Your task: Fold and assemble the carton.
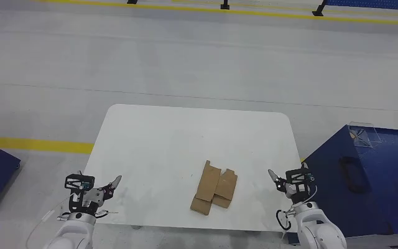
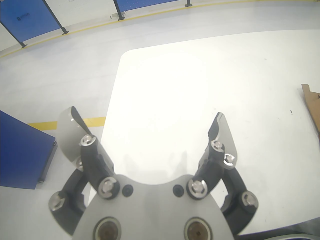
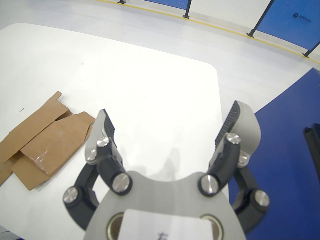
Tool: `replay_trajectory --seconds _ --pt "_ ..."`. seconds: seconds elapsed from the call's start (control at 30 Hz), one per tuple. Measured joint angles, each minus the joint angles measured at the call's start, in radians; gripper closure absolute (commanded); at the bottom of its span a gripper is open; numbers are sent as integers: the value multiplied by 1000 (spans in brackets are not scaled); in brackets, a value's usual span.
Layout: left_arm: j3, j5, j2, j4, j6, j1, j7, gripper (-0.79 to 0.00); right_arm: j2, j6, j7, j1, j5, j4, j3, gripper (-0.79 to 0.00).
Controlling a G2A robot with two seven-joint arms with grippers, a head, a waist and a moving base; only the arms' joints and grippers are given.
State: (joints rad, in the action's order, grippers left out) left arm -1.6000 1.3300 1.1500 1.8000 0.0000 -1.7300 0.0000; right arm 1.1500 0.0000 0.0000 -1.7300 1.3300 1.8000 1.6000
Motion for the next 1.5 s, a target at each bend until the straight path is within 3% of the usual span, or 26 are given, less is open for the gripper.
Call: replay_trajectory --seconds 0.67,0.73,0.83,1.0,1.07,1.17,1.37,1.5 --pt "0 0 0 0 0 0 0 -785 1 -21 22 2 -21 -6 -6 -785" --pt "0 0 0 0 0 0 0 -785 1 -100 105 21 -108 -1 1 -785" --pt "0 0 0 0 0 0 0 -785 -4 -268 281 53 -365 -11 36 -785" --pt "0 0 0 0 0 0 0 -785 -20 -488 646 117 -889 -102 64 -785" --pt "0 0 0 0 0 0 0 -785 -29 -492 844 178 -1100 -176 48 -785" --pt "0 0 0 0 0 0 0 -785 -35 -458 1038 278 -1303 -302 12 -785" --pt "0 0 0 0 0 0 0 -785 -27 -379 1248 450 -1517 -579 -102 -785" --pt "0 0 0 0 0 0 0 -785 -17 -386 1312 547 -1570 -759 -164 -785"
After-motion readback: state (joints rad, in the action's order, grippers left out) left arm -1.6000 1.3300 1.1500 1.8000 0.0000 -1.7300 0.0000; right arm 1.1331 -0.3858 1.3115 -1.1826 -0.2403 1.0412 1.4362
